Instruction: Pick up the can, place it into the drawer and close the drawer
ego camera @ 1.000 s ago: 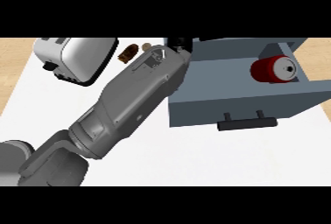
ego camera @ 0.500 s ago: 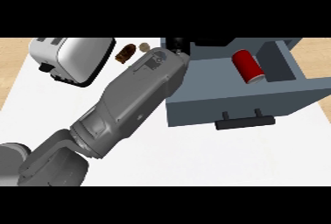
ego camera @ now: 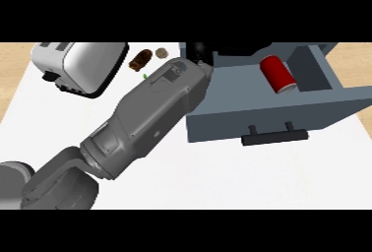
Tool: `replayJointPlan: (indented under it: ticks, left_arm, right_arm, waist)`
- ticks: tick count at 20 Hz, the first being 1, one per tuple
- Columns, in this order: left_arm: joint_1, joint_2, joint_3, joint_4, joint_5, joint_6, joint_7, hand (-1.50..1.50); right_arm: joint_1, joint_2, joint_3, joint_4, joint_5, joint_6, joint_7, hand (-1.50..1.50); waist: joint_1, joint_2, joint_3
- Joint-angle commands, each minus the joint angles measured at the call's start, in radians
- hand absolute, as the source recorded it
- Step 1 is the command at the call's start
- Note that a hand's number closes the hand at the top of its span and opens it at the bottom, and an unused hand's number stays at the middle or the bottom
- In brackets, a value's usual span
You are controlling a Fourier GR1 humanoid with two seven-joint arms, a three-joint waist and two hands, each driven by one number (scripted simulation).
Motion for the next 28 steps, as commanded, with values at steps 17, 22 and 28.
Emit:
replayJointPlan:
  ticks: [17, 22, 28]
  left_arm:
    - [-0.039, 0.0, 0.0, -0.04, 0.087, 0.004, -0.097, -1.5]
    - [-0.037, 0.0, 0.031, -0.013, 0.075, -0.039, -0.095, -1.5]
    - [-0.022, 0.0, 0.021, -0.075, 0.054, 0.035, -0.045, -1.5]
  right_arm:
    - [-0.302, -0.042, 0.31, -0.026, 0.769, 0.016, -0.201, -1.5]
    - [-0.34, -0.059, 0.433, 0.071, 1.019, -0.03, -0.291, -1.5]
    - [-0.492, -0.034, 0.581, 0.273, 1.266, -0.19, -0.303, -1.5]
  waist:
    - [0.091, -0.004, -0.002]
    - [0.102, -0.008, -0.002]
    - [0.115, -0.018, -0.002]
